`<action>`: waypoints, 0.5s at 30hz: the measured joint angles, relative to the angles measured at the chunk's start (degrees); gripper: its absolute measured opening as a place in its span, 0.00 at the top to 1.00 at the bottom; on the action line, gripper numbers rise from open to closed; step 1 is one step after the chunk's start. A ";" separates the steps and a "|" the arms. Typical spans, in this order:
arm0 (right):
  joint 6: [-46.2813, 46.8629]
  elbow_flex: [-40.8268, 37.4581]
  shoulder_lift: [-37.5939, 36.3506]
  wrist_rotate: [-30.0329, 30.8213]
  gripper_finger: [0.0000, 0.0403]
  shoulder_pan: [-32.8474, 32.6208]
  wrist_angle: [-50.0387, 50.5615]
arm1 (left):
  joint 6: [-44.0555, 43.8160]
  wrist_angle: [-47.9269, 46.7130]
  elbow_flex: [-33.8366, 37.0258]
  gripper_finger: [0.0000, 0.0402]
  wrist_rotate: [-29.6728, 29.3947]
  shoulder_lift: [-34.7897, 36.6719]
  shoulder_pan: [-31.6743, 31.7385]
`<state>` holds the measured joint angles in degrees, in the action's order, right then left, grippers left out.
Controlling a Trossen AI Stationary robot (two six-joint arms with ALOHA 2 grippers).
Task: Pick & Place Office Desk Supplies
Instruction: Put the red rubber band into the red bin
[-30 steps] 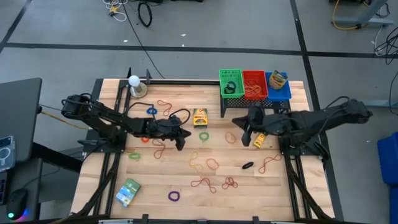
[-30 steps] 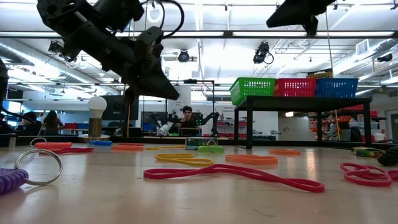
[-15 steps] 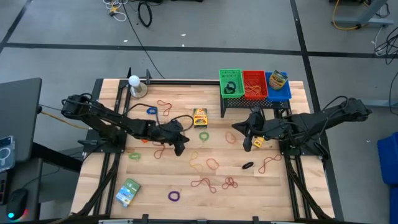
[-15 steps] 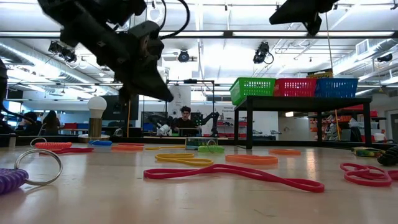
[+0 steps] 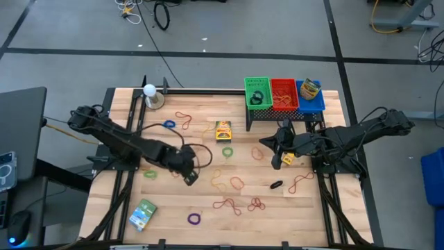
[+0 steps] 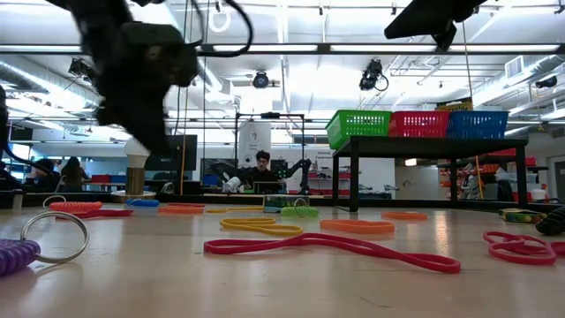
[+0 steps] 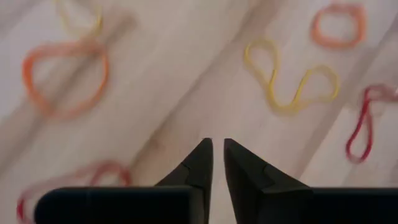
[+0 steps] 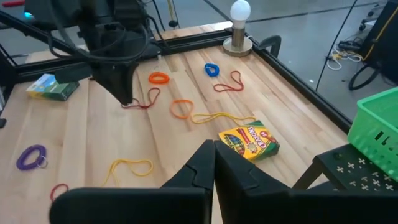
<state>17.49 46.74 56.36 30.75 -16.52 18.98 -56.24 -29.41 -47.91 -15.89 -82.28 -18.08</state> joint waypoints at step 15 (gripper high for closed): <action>-3.84 0.00 0.04 -0.10 0.96 0.03 1.64 | -16.76 -10.92 0.19 0.58 2.86 -8.26 -1.73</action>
<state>13.65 46.74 56.40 30.65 -16.49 20.62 -73.00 -40.33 -47.72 -13.03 -90.53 -19.80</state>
